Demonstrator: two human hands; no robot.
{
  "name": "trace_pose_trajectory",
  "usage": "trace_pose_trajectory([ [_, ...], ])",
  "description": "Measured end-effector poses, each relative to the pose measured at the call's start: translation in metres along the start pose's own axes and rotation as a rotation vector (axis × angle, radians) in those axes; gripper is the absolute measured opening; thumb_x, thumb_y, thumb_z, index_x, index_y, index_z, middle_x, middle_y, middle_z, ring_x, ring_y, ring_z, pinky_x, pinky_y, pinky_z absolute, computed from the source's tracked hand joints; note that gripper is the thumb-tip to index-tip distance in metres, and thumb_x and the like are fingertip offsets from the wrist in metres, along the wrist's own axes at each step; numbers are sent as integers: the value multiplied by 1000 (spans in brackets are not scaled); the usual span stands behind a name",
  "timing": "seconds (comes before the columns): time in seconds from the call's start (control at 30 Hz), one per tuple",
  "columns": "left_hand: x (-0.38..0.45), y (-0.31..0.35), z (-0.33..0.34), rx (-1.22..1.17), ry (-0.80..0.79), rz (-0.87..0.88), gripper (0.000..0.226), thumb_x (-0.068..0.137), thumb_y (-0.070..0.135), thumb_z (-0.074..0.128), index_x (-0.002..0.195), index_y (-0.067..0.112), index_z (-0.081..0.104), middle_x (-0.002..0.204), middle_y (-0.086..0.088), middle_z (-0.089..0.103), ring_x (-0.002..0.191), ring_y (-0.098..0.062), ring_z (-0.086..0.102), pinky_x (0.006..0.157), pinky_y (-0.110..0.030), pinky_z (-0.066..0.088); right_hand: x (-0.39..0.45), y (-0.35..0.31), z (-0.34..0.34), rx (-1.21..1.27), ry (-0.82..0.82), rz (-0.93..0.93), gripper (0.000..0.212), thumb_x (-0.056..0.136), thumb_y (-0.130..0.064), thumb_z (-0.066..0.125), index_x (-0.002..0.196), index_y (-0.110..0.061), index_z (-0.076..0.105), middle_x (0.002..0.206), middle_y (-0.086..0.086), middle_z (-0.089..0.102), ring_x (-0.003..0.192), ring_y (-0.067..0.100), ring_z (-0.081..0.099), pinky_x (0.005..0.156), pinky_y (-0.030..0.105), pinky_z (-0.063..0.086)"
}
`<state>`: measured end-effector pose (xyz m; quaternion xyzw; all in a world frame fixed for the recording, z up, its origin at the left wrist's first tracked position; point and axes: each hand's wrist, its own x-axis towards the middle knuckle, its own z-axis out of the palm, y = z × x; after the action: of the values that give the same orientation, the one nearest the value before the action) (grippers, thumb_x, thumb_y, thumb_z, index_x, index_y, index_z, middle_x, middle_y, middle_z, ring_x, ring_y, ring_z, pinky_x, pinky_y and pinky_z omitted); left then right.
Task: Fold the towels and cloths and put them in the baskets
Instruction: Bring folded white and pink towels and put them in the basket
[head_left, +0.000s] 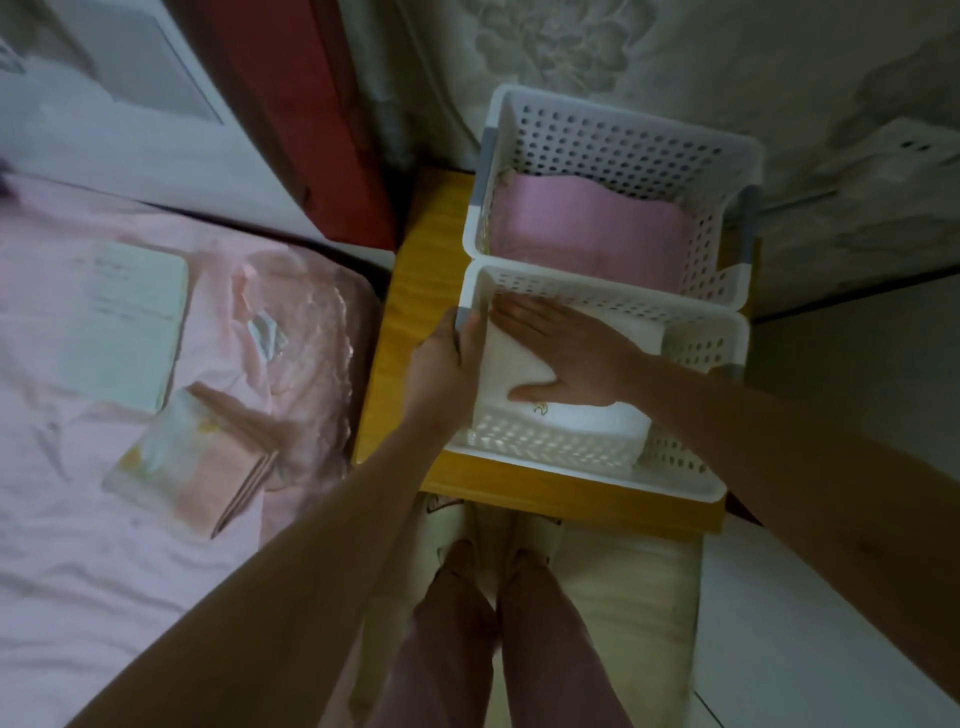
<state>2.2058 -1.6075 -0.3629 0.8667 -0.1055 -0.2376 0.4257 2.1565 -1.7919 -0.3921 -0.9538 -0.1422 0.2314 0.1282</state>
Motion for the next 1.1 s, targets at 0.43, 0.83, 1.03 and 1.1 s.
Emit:
trace_pose_trajectory([
  [0.43, 0, -2, 3, 132, 74, -29, 42, 100, 46, 31, 106, 16, 60, 71, 2, 59, 64, -20, 59, 53, -30, 40, 1, -50, 32, -153, 107, 191, 108, 74, -79, 30, 149, -3, 9, 157, 19, 16, 146, 37, 10, 117, 56, 9],
  [0.83, -3, 3, 1, 244, 119, -27, 50, 100, 48, 28, 109, 9, 58, 91, -15, 67, 84, -36, 61, 64, -34, 41, -48, -27, 25, -80, 247, 216, 95, 85, -71, 37, 152, -9, 14, 160, 11, 9, 148, 25, 5, 120, 45, 3],
  [1.03, -6, 6, 4, 370, 166, -33, 48, 101, 44, 30, 105, 3, 56, 95, -22, 65, 89, -41, 61, 65, -33, 33, -84, -31, 24, 172, 235, 608, 115, 77, -73, 52, 152, -6, -6, 160, 9, -9, 147, 20, -11, 114, 28, -18],
  [1.1, -6, 9, 4, 393, 176, -28, 46, 101, 41, 32, 103, 2, 56, 94, -23, 65, 87, -42, 61, 64, -33, 32, -76, -43, 24, 264, 233, 733, 125, 73, -75, 56, 149, -1, -12, 159, 15, -14, 147, 26, -14, 117, 34, -13],
])
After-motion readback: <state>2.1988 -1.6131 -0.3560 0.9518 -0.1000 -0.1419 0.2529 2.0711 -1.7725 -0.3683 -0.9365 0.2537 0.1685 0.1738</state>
